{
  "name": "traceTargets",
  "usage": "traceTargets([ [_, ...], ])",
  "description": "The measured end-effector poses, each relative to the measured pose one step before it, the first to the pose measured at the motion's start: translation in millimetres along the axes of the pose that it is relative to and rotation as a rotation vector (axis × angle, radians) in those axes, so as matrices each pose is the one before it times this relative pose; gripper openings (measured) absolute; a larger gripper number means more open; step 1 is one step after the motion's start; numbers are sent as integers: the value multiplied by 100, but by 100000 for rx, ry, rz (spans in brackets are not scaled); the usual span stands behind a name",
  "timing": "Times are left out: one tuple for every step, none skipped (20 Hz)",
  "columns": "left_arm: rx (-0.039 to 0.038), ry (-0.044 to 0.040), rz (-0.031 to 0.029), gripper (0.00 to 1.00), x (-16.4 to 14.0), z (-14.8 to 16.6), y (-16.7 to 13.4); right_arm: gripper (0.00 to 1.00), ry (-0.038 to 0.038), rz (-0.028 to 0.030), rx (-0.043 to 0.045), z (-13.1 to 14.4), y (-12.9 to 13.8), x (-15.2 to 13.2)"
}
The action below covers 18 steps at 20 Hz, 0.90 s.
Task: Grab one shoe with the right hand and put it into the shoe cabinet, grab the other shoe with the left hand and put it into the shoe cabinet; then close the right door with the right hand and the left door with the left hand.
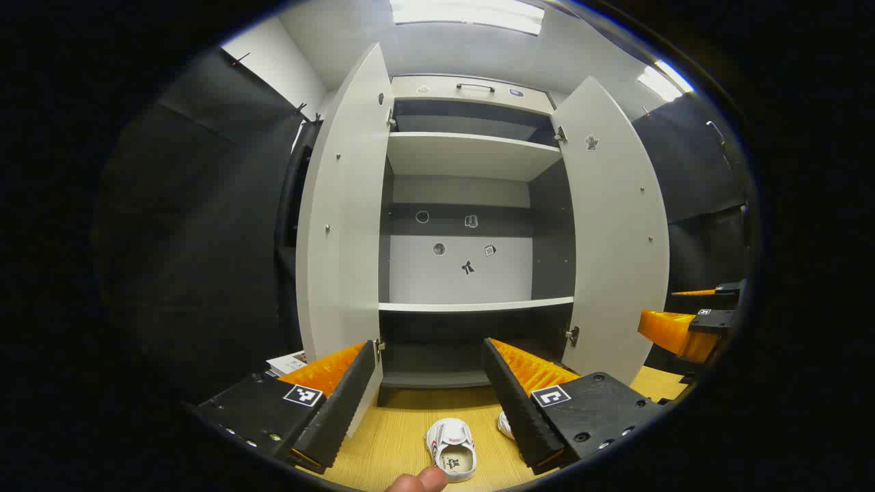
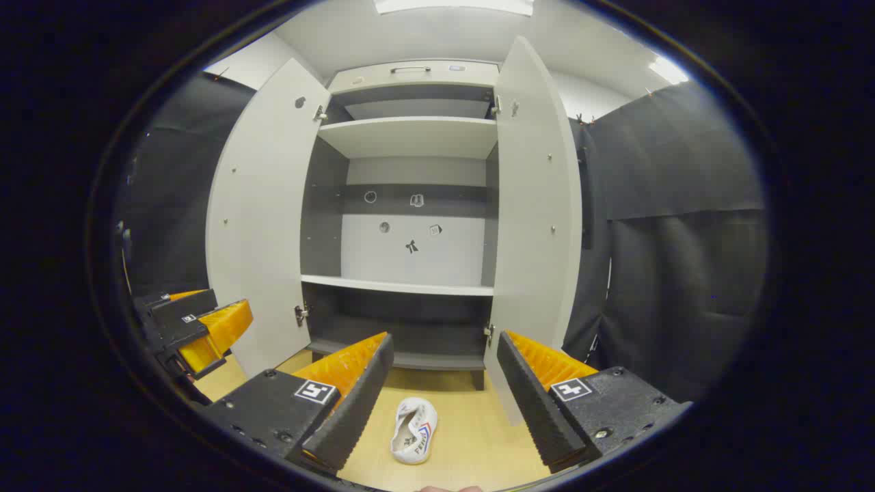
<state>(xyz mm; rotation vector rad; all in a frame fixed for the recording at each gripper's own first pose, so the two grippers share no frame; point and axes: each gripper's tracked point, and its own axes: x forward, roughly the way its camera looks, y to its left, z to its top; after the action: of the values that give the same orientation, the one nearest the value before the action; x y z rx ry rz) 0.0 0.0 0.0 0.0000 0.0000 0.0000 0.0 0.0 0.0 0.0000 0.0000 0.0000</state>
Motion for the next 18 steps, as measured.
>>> traceTargets([
  [259, -150, -88, 95, -102, 61, -69, 94, -47, -138, -173, 9, -3, -81],
  [205, -16, -71, 95, -116, -32, -6, 99, -117, -148, 145, 29, -77, -164],
  [72, 188, -37, 95, 23, -47, -18, 99, 93, -138, 214, 13, -12, -86],
  [81, 72, -139, 95, -94, 16, -38, 94, -16, 5, 301, -2, -48, -102],
  [218, -224, -100, 95, -63, 79, -51, 99, -93, -263, 225, 58, -85, -155],
  [271, -252, 197, 95, -89, 64, 21, 99, -219, -81, 61, -4, -20, -71],
  [344, -292, 23, 95, -69, 77, -24, 94, 64, -116, -169, -11, -14, -66],
  [-20, -8, -407, 95, -65, -7, -125, 99, -109, -168, -1, 25, -49, -47],
  [-160, 36, -599, 95, -26, -12, -171, 99, 41, 1, 15, -30, 4, -94],
  [150, -143, -306, 95, -98, 88, -74, 99, 58, 6, 53, -56, 27, -59],
  [267, -228, 41, 95, -27, 32, -51, 99, -91, 181, 21, 47, 65, -68],
  [324, 49, -108, 95, 32, -14, -14, 99, -219, 34, 11, -14, 19, -55],
  [129, 280, -205, 95, -96, -75, -88, 99, 22, -18, -170, 19, -23, -56],
  [-279, 216, -376, 95, -86, -86, -136, 99, -117, 189, -179, 39, 31, -13],
  [-725, 508, -259, 95, 38, -89, -102, 99, -140, -48, -17, 59, 43, -13],
  [-664, 360, -598, 95, -99, -155, -198, 99, -51, 112, -28, -100, 22, 17],
  [-352, 76, -282, 95, -22, 14, -137, 99, 15, 68, -4, 74, 31, 12],
  [108, -71, -125, 95, -35, -12, -124, 99, 40, 115, -20, -49, 45, -44],
])
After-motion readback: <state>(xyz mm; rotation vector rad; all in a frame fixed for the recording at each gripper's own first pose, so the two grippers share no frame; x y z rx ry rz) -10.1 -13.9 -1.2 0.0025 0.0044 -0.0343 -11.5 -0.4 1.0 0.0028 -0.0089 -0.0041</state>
